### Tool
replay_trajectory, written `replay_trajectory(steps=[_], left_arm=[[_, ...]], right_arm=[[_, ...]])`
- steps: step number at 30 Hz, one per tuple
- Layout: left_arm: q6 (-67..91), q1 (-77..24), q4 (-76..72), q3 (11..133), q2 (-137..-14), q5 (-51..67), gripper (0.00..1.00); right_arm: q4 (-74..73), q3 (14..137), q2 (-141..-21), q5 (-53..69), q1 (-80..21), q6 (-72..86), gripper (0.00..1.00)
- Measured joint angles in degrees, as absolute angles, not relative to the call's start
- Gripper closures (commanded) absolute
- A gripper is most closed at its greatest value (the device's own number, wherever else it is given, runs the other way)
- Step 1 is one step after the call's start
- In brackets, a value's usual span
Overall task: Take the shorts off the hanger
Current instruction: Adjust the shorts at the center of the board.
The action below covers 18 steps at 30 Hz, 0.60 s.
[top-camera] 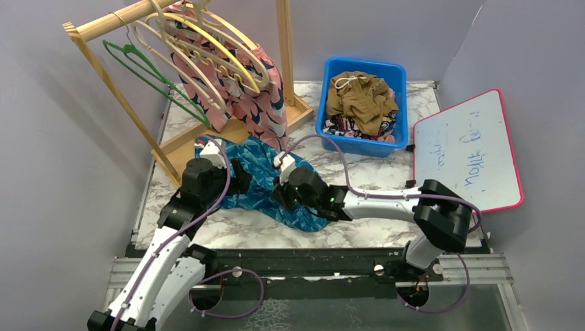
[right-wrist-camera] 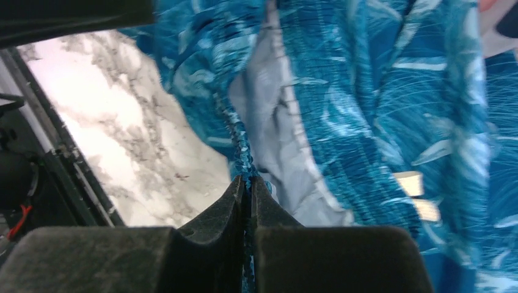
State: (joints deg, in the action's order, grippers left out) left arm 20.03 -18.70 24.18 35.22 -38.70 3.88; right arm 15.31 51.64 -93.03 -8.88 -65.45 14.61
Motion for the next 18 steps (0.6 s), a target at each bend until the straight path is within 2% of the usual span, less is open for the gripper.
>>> replay_trajectory(steps=[1, 7, 11, 12, 15, 18], left_arm=[[20.1, -18.7, 24.2, 35.2, -38.1, 3.6, 0.26], [20.1, -18.7, 24.6, 35.2, -36.1, 2.1, 0.24], [20.1, -18.7, 24.9, 35.2, -36.2, 1.8, 0.24], [20.1, -18.7, 25.0, 35.2, -36.4, 1.8, 0.24], [20.1, -18.7, 25.0, 35.2, -36.8, 1.8, 0.24], [20.1, -18.7, 25.1, 35.2, -36.9, 1.8, 0.24]], right_arm=[[14.1, 52.5, -93.2, -7.6, -64.2, 15.0, 0.88], [8.4, 57.9, -96.4, -5.9, -59.7, 15.9, 0.43], [6.2, 61.1, -99.7, -6.0, -59.5, 13.1, 0.24], [5.8, 61.9, -100.5, -6.0, -59.5, 12.3, 0.10], [4.4, 63.9, -102.9, -6.1, -59.5, 9.5, 0.01], [3.2, 63.9, -103.1, -6.1, -59.5, 7.6, 0.01]])
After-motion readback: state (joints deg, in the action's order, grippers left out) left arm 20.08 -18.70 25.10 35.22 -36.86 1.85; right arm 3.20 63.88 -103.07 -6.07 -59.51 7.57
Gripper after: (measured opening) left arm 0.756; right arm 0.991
